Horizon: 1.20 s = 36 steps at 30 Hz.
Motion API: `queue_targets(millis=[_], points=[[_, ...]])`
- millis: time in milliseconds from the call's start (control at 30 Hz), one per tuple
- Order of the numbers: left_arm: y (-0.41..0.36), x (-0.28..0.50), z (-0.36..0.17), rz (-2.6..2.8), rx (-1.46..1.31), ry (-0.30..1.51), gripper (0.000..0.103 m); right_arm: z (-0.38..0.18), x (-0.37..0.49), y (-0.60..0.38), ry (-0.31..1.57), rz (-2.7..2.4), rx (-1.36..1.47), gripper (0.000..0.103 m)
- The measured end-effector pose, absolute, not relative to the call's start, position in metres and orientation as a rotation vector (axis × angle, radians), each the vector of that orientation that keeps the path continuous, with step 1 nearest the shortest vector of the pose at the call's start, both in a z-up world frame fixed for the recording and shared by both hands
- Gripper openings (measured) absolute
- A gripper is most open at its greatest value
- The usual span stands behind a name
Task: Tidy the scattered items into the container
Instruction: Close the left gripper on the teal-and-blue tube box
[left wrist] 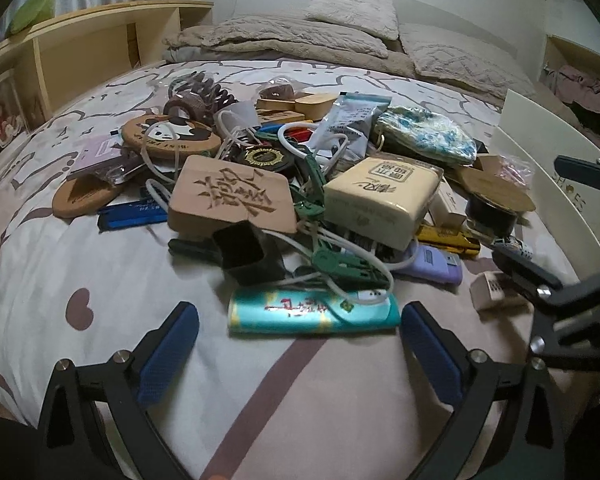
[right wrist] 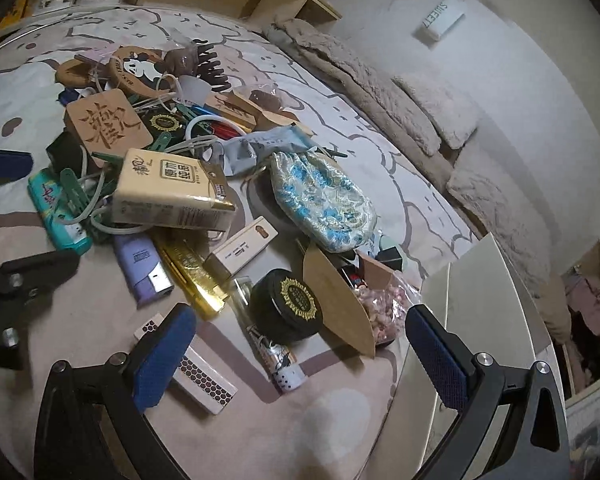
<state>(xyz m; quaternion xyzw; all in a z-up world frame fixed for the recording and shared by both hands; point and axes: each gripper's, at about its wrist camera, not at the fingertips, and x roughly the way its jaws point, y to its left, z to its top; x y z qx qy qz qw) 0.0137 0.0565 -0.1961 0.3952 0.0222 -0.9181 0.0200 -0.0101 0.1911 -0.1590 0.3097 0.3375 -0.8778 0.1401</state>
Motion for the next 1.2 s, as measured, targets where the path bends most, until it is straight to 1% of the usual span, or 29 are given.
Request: queue_targets(millis=[200, 300, 533, 633, 833, 933, 1100, 1133, 1200], points=[[0.061, 0.009, -0.198, -2.838, 1.229, 0.044, 0.102, -0.156, -0.002, 0.191, 0.964, -2.533, 0.877, 0.103], [0.060, 0.010, -0.197, -2.836, 1.231, 0.043, 0.101, -0.151, -0.002, 0.191, 0.963, -2.599, 0.824, 0.103], [0.057, 0.013, -0.195, -2.842, 1.221, 0.049, 0.083, -0.133, -0.003, 0.198, 0.833, -2.725, 0.762, 0.103], [0.055, 0.014, -0.194, -2.853, 1.228, 0.059, 0.083, -0.123, -0.002, 0.205, 0.731, -2.778, 0.748, 0.103], [0.052, 0.021, -0.193, -2.867, 1.229, 0.065, 0.083, -0.105, 0.000, 0.227, 0.401, -2.803, 0.775, 0.103], [0.048, 0.024, -0.192, -2.864, 1.223, 0.066, 0.083, -0.102, 0.000, 0.234, 0.302, -2.784, 0.820, 0.103], [0.042, 0.027, -0.188, -2.860, 1.216, 0.099, 0.083, -0.103, 0.011, 0.234, 0.191, -2.781, 0.840, 0.103], [0.041, 0.028, -0.188, -2.859, 1.215, 0.100, 0.083, -0.104, 0.015, 0.229, 0.197, -2.774, 0.836, 0.103], [0.039, 0.030, -0.187, -2.856, 1.212, 0.103, 0.083, -0.106, 0.025, 0.215, 0.274, -2.774, 0.807, 0.103]])
